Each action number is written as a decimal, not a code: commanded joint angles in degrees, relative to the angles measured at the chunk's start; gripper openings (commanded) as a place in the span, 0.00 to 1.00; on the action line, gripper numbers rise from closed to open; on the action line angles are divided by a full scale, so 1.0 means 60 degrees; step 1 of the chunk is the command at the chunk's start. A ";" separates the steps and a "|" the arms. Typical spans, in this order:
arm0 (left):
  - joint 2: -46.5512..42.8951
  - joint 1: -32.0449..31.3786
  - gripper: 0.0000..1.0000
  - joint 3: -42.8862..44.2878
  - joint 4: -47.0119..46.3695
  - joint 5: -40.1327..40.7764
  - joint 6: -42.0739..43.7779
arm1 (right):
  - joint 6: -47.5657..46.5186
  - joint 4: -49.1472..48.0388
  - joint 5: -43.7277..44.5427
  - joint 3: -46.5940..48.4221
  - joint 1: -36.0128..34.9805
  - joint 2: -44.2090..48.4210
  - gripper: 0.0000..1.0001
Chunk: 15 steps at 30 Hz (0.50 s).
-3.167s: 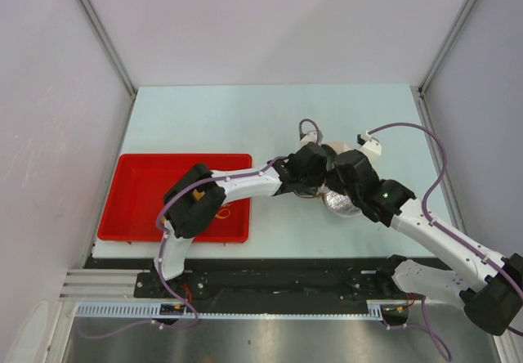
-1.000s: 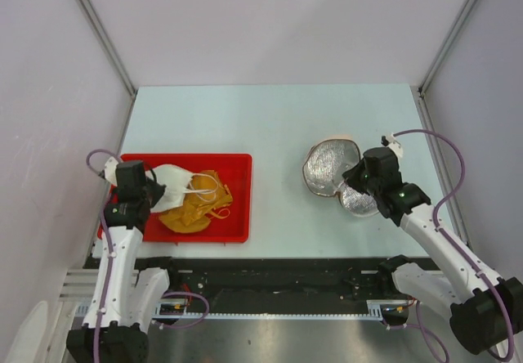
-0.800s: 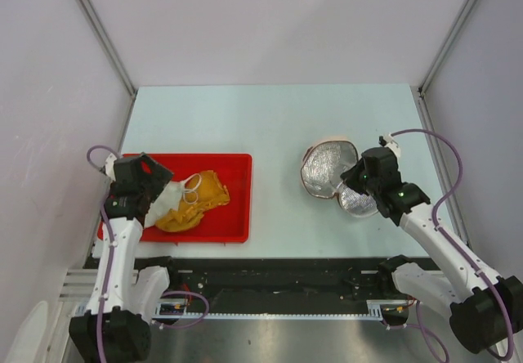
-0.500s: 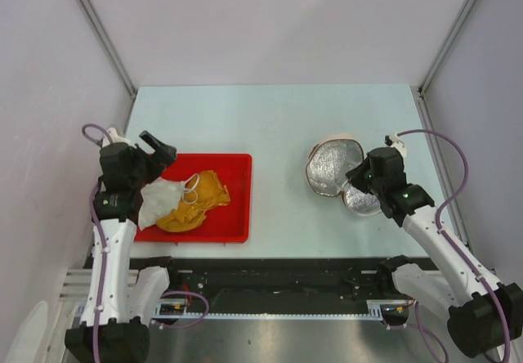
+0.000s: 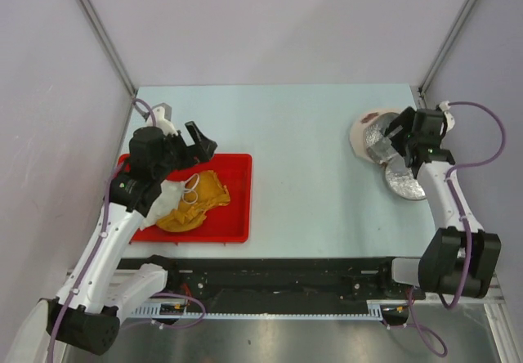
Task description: Unzip the laundry bag and remove the bra
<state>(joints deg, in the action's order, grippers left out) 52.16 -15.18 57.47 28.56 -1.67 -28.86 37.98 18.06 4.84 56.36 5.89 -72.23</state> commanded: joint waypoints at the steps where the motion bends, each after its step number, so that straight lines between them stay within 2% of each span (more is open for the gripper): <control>1: -0.0109 -0.0238 1.00 0.0588 0.0192 0.0264 0.0591 | -0.0631 -0.0082 -0.0808 0.1037 0.0103 -0.0239 1.00; 8: -0.0124 -0.0268 1.00 0.0280 -0.0115 -0.0130 0.0577 | -0.1421 0.1322 0.1284 0.0993 -0.0951 0.0874 1.00; 15: -0.0299 -0.0283 1.00 -0.0174 -0.0568 -0.0527 0.0621 | -0.2037 0.2876 0.3482 0.0890 -0.3337 0.0993 1.00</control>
<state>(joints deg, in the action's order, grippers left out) 52.05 -16.47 57.71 28.27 -2.13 -27.33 28.95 28.16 15.59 60.45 -8.78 -66.30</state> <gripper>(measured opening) 0.996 0.994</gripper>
